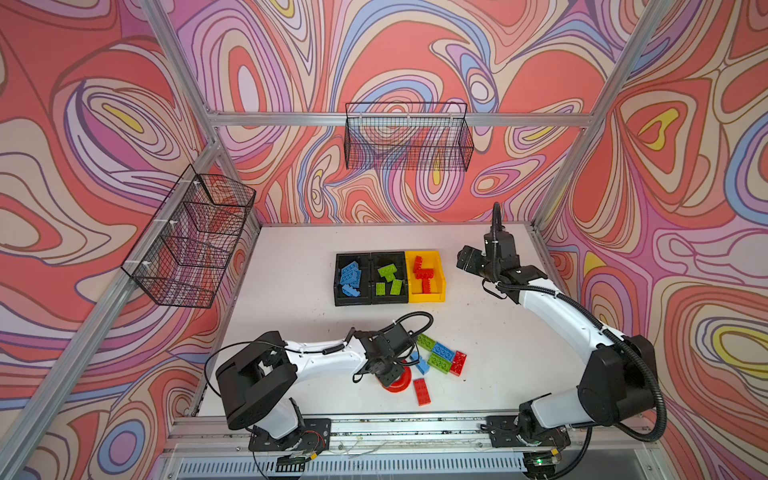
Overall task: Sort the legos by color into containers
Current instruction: 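Lower the left gripper onto the red arch while the right gripper withdraws, then carry the red arch with brick over the yellow bin and open the left gripper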
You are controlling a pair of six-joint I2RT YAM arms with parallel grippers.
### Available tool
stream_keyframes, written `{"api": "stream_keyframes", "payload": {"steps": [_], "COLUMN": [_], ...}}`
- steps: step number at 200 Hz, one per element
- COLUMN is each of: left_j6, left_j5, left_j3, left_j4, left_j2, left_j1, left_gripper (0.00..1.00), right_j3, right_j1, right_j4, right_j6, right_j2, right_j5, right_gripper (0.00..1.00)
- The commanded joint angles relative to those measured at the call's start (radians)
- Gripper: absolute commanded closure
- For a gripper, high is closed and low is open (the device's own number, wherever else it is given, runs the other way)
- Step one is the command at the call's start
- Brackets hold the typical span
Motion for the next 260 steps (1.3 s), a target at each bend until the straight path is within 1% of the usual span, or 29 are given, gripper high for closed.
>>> {"api": "stream_keyframes", "payload": {"steps": [1,20,54,77,109,119,136,154,167,187,203,213,226,239,249,260], "left_j6": [-0.012,-0.006,0.029,0.037,0.067,0.075,0.099,0.11,0.103,0.108,0.097,0.098,0.104,0.091,0.08,0.068], "left_j5": [-0.024,-0.028,-0.068,-0.089,-0.124,-0.125,-0.111,-0.105,-0.111,-0.12,-0.119,-0.115,-0.126,-0.141,-0.148,-0.158], "left_j3": [0.016,0.028,0.114,0.208,0.386,0.44,0.519,0.651,0.737,0.815,0.93,0.974,1.033,1.08,1.082,1.078], "left_j4": [-0.011,-0.006,-0.043,-0.048,-0.069,-0.066,-0.011,-0.009,-0.012,0.055,0.021,0.025,0.012,-0.018,-0.01,-0.001], "left_j2": [0.019,0.006,-0.031,-0.048,0.004,0.031,0.088,0.197,0.282,0.398,0.499,0.543,0.592,0.626,0.629,0.624], "left_j1": [-0.003,-0.003,0.005,0.043,0.125,0.156,0.201,0.234,0.247,0.263,0.277,0.281,0.284,0.292,0.301,0.311], "left_gripper": [0.61,0.67,0.71,0.72,0.72,0.73,0.73,0.73,0.73,0.7,0.69,0.69,0.66,0.6,0.52,0.4], "right_j3": [-0.021,-0.023,-0.023,-0.023,-0.025,-0.026,-0.037,-0.04,-0.047,-0.067,-0.065,-0.063,-0.068,-0.072,-0.076,-0.081], "right_j1": [-0.017,-0.03,-0.043,-0.052,-0.066,-0.068,-0.071,-0.075,-0.075,-0.075,-0.075,-0.076,-0.075,-0.075,-0.075,-0.075], "right_j4": [0.001,-0.004,-0.01,-0.014,-0.012,-0.012,-0.002,-0.003,0.001,0.016,0.006,-0.003,-0.006,-0.012,-0.016,-0.02], "right_j6": [-0.009,-0.012,-0.023,-0.027,-0.026,-0.024,-0.021,-0.016,-0.006,0.005,0.005,0.003,0.003,0.003,0.003,-0.001], "right_j2": [-0.014,-0.021,-0.032,-0.044,-0.074,-0.086,-0.104,-0.107,-0.12,-0.15,-0.154,-0.156,-0.16,-0.165,-0.169,-0.172], "right_j5": [-0.001,-0.004,-0.007,-0.014,-0.024,-0.024,-0.033,-0.045,-0.054,-0.053,-0.063,-0.068,-0.076,-0.085,-0.087,-0.087], "right_gripper": [0.08,0.08,0.09,0.09,0.09,0.09,0.09,0.09,0.09,0.09,0.09,0.09,0.09,0.09,0.09,0.09]}}
